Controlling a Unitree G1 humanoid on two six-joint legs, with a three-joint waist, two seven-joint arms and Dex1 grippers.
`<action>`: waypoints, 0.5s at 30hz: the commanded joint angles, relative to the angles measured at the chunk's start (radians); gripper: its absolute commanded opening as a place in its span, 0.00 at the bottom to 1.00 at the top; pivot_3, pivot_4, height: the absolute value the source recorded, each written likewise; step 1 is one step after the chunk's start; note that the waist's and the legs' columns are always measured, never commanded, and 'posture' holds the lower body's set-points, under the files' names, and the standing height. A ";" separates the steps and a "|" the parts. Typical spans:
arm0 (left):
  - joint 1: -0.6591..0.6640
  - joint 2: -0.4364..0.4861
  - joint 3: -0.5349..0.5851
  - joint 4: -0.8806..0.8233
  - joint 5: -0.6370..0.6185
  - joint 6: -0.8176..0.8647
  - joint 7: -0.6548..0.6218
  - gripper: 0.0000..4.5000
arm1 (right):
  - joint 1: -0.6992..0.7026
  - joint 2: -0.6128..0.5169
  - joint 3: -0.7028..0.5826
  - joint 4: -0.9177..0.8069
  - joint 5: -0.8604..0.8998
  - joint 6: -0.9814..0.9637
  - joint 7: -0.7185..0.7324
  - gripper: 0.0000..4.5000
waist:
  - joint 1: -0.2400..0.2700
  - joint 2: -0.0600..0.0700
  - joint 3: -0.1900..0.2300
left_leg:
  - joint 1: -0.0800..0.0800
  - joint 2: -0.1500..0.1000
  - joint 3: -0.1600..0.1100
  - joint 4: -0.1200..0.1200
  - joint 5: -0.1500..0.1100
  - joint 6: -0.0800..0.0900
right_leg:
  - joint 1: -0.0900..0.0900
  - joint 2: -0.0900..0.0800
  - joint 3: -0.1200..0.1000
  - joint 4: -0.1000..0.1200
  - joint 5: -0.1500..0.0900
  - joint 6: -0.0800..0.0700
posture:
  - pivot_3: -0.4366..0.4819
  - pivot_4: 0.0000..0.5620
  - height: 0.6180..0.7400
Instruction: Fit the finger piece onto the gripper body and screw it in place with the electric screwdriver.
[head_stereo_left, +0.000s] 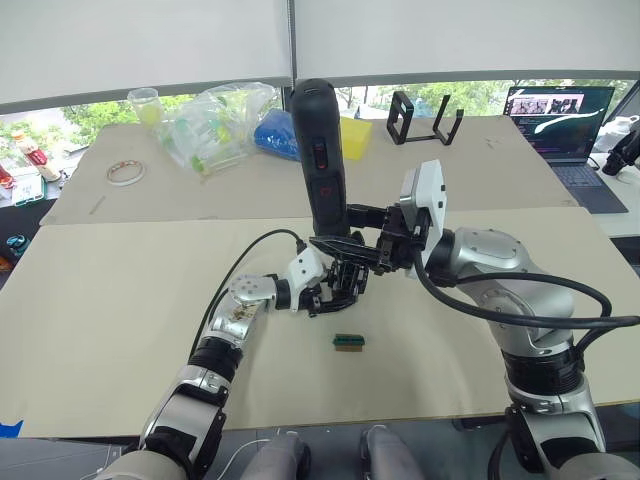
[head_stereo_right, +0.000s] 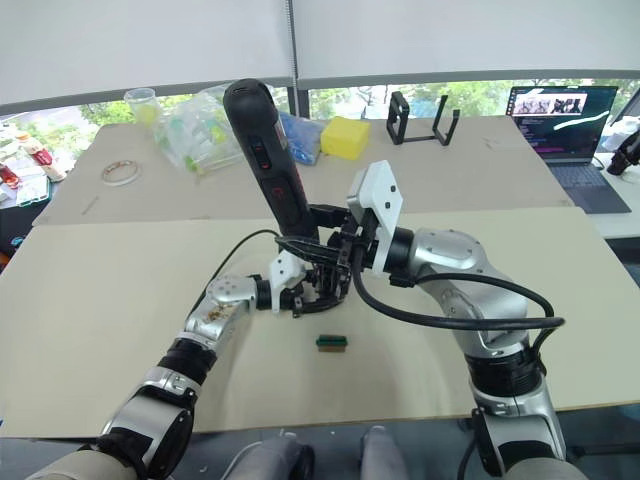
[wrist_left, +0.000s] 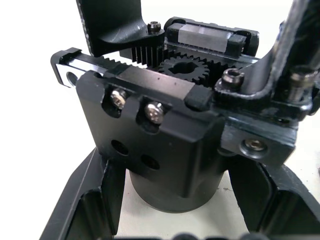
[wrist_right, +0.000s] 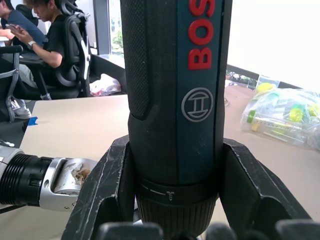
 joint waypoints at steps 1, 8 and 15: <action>-0.015 0.000 0.016 -0.028 -0.024 -0.005 0.001 0.54 | -0.014 0.012 -0.022 -0.028 0.011 -0.029 -0.008 0.42 | 0.000 0.000 0.000 | 0.000 0.000 0.000 0.000 0.000 0.000 | 0.000 0.000 0.000 0.000 0.000 0.000 | 0.48 0.27 1.00; -0.021 -0.006 0.015 -0.021 -0.024 -0.006 0.002 0.54 | -0.002 0.014 -0.025 -0.027 0.003 -0.033 -0.015 0.42 | 0.000 0.000 0.000 | 0.000 0.000 0.000 0.000 0.000 0.000 | 0.000 0.000 0.000 0.000 0.000 0.000 | 0.48 0.27 1.00; -0.028 -0.003 0.016 -0.012 -0.023 -0.007 -0.003 0.54 | 0.022 0.008 -0.029 -0.034 0.004 -0.031 -0.024 0.42 | 0.000 0.000 0.000 | 0.000 0.000 0.000 0.000 0.000 0.000 | 0.000 0.000 0.000 0.000 0.000 0.000 | 0.48 0.27 1.00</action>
